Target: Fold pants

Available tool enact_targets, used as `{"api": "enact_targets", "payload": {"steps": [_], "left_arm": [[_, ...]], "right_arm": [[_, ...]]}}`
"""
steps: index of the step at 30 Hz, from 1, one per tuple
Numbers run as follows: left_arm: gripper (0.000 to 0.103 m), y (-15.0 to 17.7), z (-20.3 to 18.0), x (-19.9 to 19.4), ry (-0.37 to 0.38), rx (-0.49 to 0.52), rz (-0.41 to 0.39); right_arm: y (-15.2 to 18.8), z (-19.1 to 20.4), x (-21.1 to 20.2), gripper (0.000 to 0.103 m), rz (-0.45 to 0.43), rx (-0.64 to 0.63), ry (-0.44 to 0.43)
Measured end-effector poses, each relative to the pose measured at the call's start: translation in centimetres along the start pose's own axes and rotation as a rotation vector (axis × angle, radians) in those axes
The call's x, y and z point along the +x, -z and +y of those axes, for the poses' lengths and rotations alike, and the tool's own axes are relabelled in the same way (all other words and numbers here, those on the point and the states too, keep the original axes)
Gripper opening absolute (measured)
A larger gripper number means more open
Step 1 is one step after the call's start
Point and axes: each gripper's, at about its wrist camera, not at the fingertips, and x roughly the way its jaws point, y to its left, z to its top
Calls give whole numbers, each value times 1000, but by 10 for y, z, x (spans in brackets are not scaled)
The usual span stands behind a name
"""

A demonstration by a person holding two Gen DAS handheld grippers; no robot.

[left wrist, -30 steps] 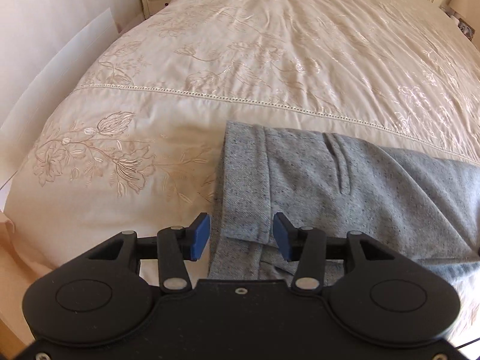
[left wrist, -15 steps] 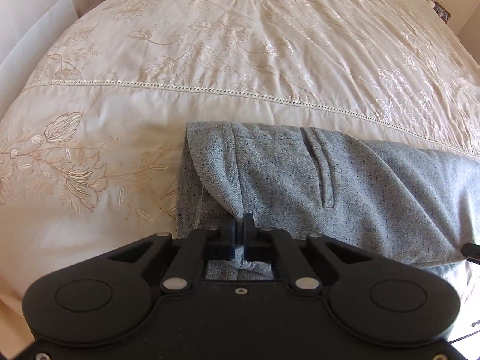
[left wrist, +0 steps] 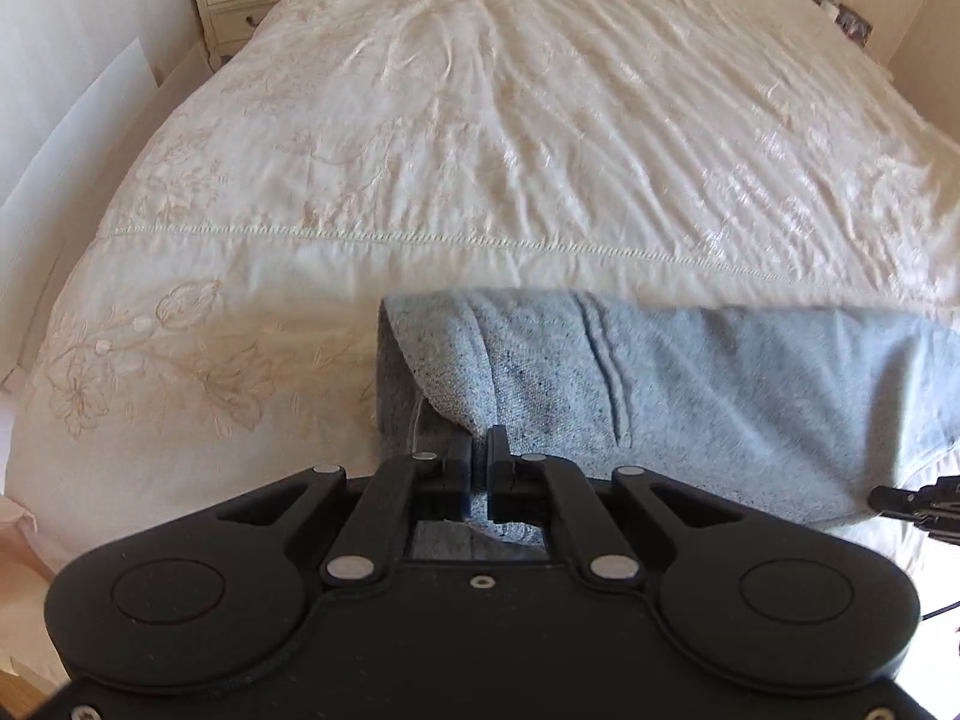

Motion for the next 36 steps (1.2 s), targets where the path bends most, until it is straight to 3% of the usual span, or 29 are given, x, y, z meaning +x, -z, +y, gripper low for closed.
{"api": "enact_targets", "payload": {"steps": [4, 7, 10, 11, 15, 18, 21, 25, 28, 31, 34, 36], "left_arm": [[6, 22, 7, 44, -70, -41, 128], [11, 27, 12, 53, -92, -82, 158], [17, 25, 15, 40, -128, -76, 145], [15, 23, 14, 33, -155, -71, 135], [14, 12, 0, 0, -270, 17, 9], [14, -1, -21, -12, -205, 63, -74], [18, -2, -46, 3, -107, 98, -75], [18, 10, -65, 43, -25, 93, 32], [18, 34, -60, 74, -47, 49, 173], [18, 46, -39, 98, -38, -49, 301], [17, 40, -30, 87, -20, -119, 302], [17, 27, -36, 70, -46, -97, 242]], "right_arm": [[3, -2, 26, 5, 39, -19, 58], [1, -1, 26, 13, 71, -23, 69], [-2, -1, 11, 15, 88, -26, 71], [-2, 0, 5, 15, 83, -36, 80], [-2, 14, -22, 15, 6, -126, 85], [-5, 29, -20, 15, -28, -178, 65], [-7, 43, -2, 15, -27, -209, 53], [2, 52, 32, 15, 53, -259, 104], [10, 47, 44, 12, 113, -290, 149], [7, 44, 36, 12, 149, -295, 141], [-8, 52, 18, 16, 111, -335, 121], [-25, 63, 7, 17, 62, -379, 94]]}}
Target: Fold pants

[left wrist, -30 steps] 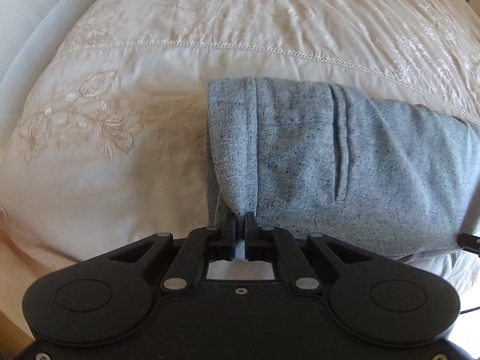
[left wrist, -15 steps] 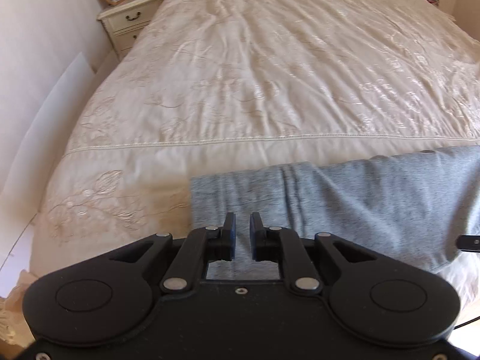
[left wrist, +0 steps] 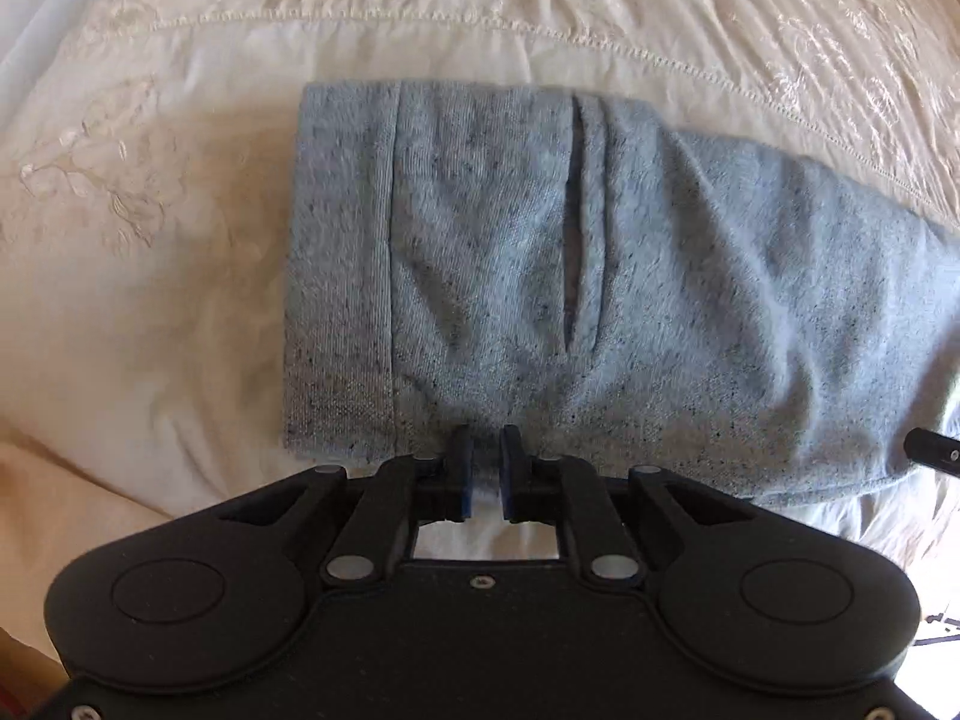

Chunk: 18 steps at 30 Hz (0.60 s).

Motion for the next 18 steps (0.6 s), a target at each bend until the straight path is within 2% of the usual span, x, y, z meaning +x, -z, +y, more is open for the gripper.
{"api": "enact_targets", "payload": {"steps": [3, 5, 9, 12, 15, 18], "left_arm": [[17, -15, -11, -26, -21, 17, -118], [18, -24, -13, -28, -6, -15, -148], [18, -39, -12, -1, -28, -97, -106], [17, -31, -7, 35, -75, -89, -29], [17, -21, -7, 45, -74, -71, -51], [17, -18, -7, 45, -76, -72, -55]], "right_arm": [[-39, 8, -3, 20, -57, -44, -26], [-64, 15, 4, 21, -70, -74, -34], [-110, 42, 35, 21, -70, -171, -38], [-133, 62, 59, 21, -42, -237, -40], [-147, 79, 82, 21, -9, -302, -41], [-146, 83, 98, 22, 52, -324, -40]]}}
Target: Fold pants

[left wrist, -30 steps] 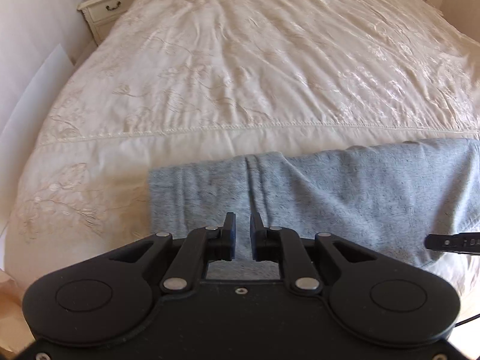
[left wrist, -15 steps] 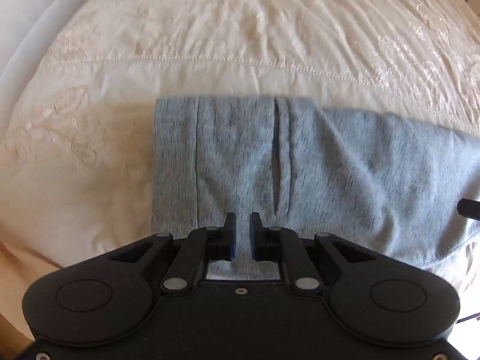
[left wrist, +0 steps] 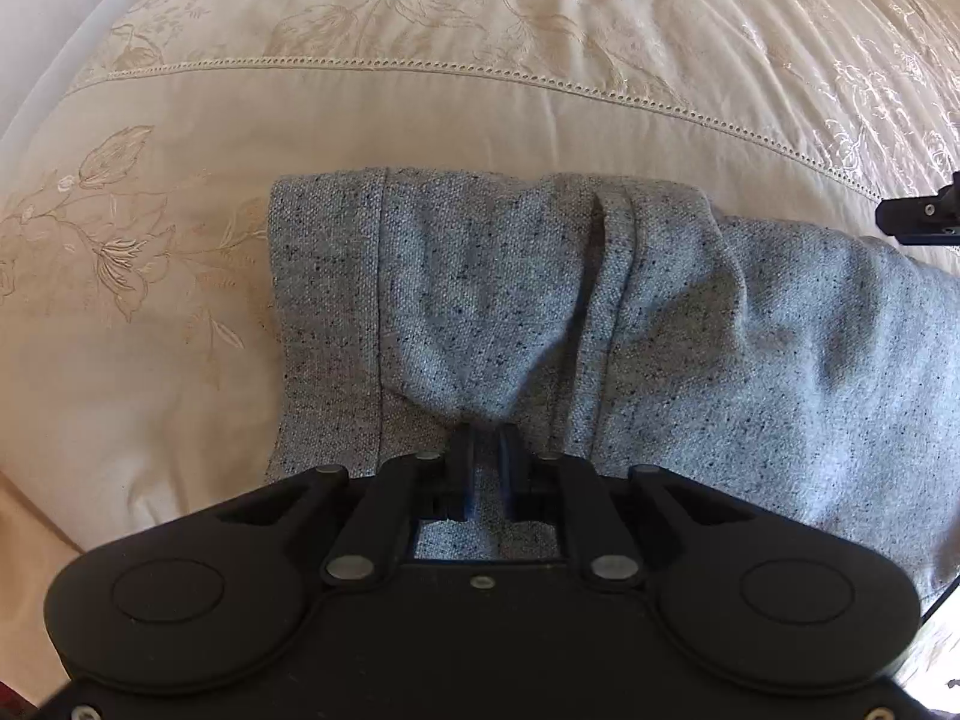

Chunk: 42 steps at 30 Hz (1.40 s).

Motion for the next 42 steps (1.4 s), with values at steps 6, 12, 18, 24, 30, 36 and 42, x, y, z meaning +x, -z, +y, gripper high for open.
{"api": "enact_targets", "payload": {"steps": [6, 12, 18, 24, 30, 36, 42], "left_arm": [[16, 0, 13, 1, 34, -100, 15], [16, 0, 14, -32, 73, -105, -53], [16, -28, -18, -65, 186, -22, -172], [18, -59, -67, -23, 219, 37, -123], [17, -16, -67, 20, 195, 43, 57], [17, 14, -61, 17, 210, 38, 31], [17, 8, -70, 15, 175, 60, 25]], "right_arm": [[43, 15, -13, 22, 71, -112, -104], [77, 19, -9, 21, 65, -150, -65], [82, 23, 2, 21, 62, -141, -61], [102, 23, 15, 20, 95, -149, -59], [98, 15, -12, 22, 30, -154, -105], [42, -14, -31, 22, -93, -67, -114], [-4, -18, 13, 22, 19, -116, -105]]}}
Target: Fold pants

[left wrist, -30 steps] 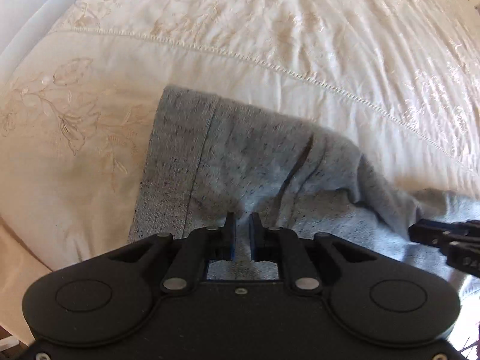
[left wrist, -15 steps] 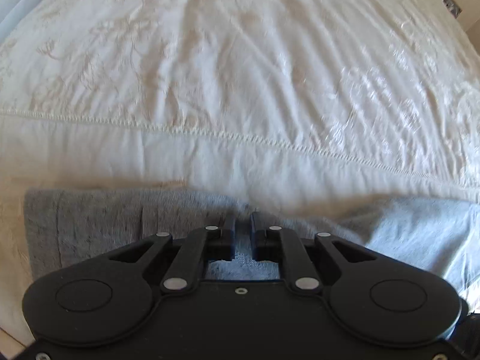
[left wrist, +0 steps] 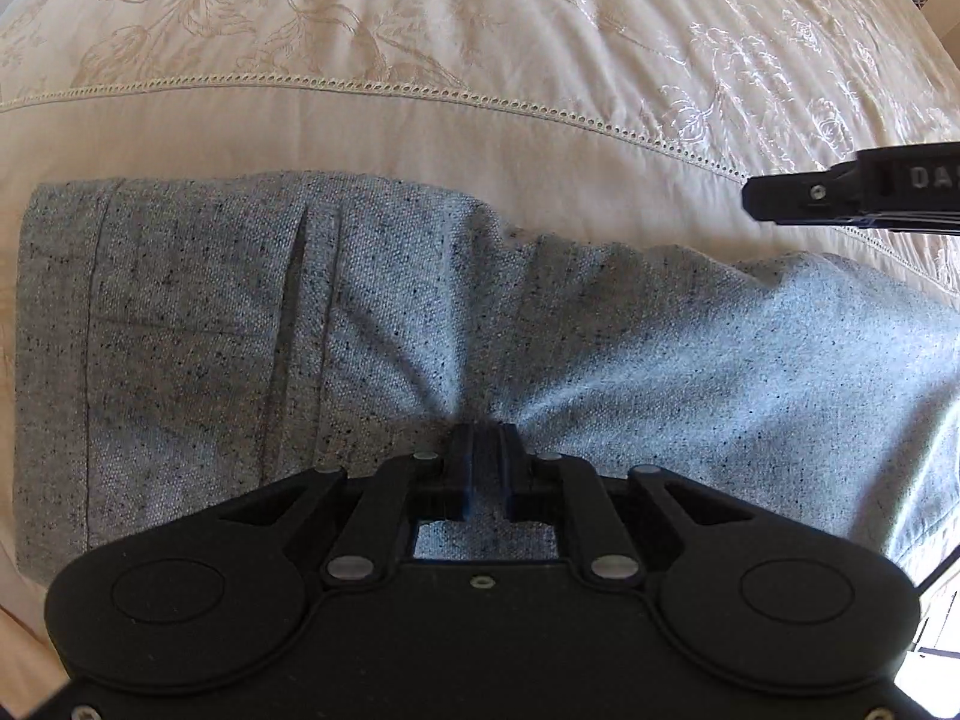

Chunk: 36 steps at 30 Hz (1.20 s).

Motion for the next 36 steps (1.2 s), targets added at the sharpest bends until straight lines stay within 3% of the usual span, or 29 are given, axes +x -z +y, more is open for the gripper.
{"api": "enact_targets", "payload": {"steps": [3, 8, 11, 14, 18, 24, 27, 30, 34, 36], "left_arm": [[16, -4, -1, -13, 9, -12, 2], [16, -29, -9, -53, 102, -60, -119], [16, -55, -23, -45, 126, -39, -125], [17, -66, -35, -23, 105, -4, -87], [16, -46, -30, 5, 62, -42, 36], [16, -2, -21, -12, 98, -4, -61], [16, 9, -29, -15, 70, 52, -98], [16, 8, -35, -12, 50, 71, -122], [16, 13, -34, -13, 51, 94, -150], [16, 14, -33, -16, 55, 104, -155]], "right_arm": [[20, 15, 3, 22, 63, -66, -17], [67, 33, -11, 22, 30, -114, -14], [76, 33, -8, 22, 6, -85, 1], [79, 33, -12, 22, -12, -56, 6], [85, 27, -31, 22, -7, -72, -13], [59, 1, -63, 25, -31, -40, -73], [39, -7, -50, 27, 20, -30, -93], [16, -13, -18, 30, 143, 29, -172], [21, -18, 9, 31, 317, 71, -202], [29, -12, -1, 30, 292, 31, -246]]}}
